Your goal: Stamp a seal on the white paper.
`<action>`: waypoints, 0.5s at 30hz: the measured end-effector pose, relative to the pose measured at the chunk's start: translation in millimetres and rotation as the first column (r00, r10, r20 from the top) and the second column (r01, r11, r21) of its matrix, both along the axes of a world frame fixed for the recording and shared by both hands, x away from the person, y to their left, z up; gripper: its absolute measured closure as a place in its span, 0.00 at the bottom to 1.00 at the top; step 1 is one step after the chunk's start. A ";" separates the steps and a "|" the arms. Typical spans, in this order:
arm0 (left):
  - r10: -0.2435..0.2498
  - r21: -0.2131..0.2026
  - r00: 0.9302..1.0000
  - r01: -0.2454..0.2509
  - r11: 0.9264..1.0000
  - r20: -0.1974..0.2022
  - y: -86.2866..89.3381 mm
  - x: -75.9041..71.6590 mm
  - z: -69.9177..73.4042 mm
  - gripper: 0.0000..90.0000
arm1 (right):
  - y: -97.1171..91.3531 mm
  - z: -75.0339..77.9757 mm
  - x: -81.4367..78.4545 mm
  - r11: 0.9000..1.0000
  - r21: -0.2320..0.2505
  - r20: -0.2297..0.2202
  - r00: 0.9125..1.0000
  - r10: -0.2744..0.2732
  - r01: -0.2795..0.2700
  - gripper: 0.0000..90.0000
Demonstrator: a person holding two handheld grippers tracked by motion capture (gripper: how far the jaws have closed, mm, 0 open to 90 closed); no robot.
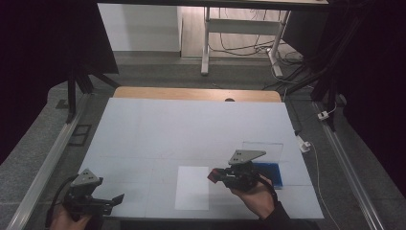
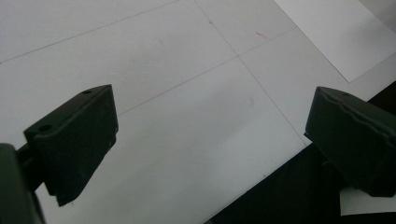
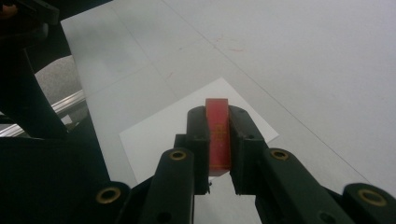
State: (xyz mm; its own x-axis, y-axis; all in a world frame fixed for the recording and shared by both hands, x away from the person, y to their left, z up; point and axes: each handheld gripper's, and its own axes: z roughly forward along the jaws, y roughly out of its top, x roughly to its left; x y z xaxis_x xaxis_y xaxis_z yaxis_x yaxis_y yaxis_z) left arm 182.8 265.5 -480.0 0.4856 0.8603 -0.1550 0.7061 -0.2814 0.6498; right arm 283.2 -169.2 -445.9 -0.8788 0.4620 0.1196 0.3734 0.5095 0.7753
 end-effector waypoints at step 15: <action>-0.009 0.000 1.000 0.009 1.000 0.006 -0.5 -0.7 0.1 0.03 | 28.0 -10.2 3.1 0.997 -0.048 0.007 0.998 0.058 -0.057 0.89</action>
State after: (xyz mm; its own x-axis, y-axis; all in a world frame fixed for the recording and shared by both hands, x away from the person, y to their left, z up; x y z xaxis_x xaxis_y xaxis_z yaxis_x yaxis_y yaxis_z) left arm 182.1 265.0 -479.9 0.4940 0.8561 -0.1521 0.6995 -0.2874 0.6543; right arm 286.3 -141.2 -456.1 -0.9049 0.4156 0.0914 0.3362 0.5667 0.7522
